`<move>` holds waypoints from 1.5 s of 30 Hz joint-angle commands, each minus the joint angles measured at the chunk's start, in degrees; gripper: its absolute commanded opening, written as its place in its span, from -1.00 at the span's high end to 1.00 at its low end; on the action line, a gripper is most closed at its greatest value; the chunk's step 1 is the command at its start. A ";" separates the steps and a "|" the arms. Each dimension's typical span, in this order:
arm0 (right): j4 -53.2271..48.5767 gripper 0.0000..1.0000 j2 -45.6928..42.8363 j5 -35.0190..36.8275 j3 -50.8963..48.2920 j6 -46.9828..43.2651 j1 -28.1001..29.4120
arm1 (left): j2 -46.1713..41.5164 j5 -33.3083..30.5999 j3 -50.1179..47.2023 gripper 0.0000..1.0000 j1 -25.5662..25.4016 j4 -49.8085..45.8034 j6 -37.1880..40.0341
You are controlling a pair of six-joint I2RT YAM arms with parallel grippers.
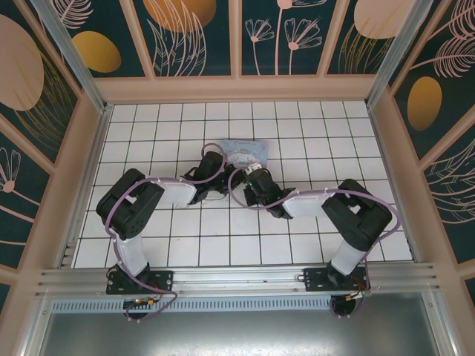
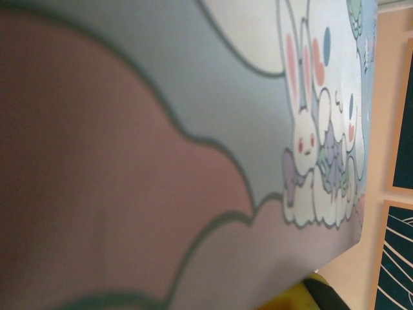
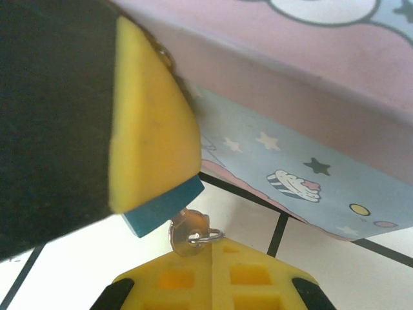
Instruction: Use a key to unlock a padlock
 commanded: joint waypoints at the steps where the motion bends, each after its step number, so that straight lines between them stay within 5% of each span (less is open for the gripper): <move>1: 5.91 1.00 -3.49 -11.95 -0.64 2.73 -2.75 | 0.16 3.97 -0.60 1.00 -0.85 -0.01 0.30; 5: 7.04 1.00 -3.85 -20.99 -1.31 4.58 -5.79 | 0.33 3.95 -0.43 1.00 -0.84 -0.01 0.44; 10: 7.13 1.00 -4.72 -23.19 -2.39 5.27 -7.16 | 0.50 3.95 -0.29 1.00 -0.86 0.05 0.34; 14: 6.29 0.67 -7.31 -23.20 -4.58 5.45 -8.37 | 0.64 4.12 -0.08 1.00 -0.86 -0.05 0.35; 19: 5.98 0.54 -12.38 -22.41 -7.82 6.17 -9.99 | 1.16 4.45 0.80 1.00 -0.87 -0.90 0.76; 27: 5.03 -0.13 -14.75 -13.63 -10.27 1.47 -7.06 | 1.21 5.14 2.04 1.00 -0.81 -2.81 1.74; 38: 12.04 -0.08 -8.90 9.90 -13.53 -5.14 2.25 | 1.39 5.76 2.86 1.00 -0.81 -3.68 2.19; 45: 14.77 -0.03 -6.51 13.40 -12.53 -7.29 3.07 | 1.56 5.74 3.12 1.00 -0.87 -4.04 2.28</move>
